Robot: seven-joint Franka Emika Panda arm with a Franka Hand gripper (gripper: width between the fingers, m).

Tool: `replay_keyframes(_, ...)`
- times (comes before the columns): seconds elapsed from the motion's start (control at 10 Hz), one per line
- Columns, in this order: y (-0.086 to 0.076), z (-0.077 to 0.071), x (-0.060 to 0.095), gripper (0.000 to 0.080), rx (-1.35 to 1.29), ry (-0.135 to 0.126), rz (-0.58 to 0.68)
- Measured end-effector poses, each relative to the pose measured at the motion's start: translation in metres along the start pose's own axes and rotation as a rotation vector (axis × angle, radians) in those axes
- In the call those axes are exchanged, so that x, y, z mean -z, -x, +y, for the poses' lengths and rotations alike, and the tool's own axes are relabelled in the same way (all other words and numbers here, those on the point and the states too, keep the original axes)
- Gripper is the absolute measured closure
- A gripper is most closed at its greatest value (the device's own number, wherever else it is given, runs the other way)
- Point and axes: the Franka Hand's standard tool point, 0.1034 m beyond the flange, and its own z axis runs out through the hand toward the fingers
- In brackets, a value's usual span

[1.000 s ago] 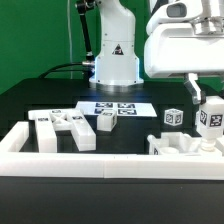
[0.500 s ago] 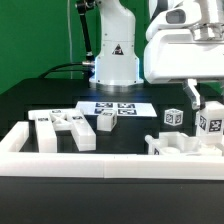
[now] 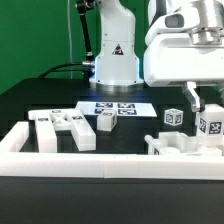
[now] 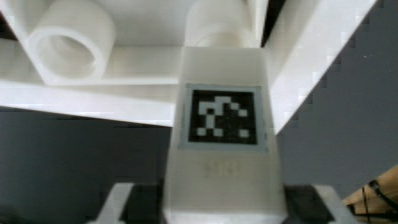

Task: Assemble chair

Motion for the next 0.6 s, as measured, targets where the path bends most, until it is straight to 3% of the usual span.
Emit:
replay_keyframes(0.1,0.0009,-0.0001,0.0005,0.0509,0.002,0.002,0.015)
replay_keyframes(0.2,0.001,0.0001,0.0,0.0435,0.004,0.002,0.011)
replay_keyframes(0.3,0.0011,0.0001,0.0,0.0298,0.007,0.002,0.011)
replay_keyframes(0.4,0.0011,0.0001,0.0,0.0298,0.009,0.002,0.011)
replay_keyframes(0.5,0.0011,0.0001,0.0,0.0182,0.011,0.002,0.011)
replay_keyframes(0.6,0.0012,0.0001,-0.0001,0.016,0.012,0.002,0.011)
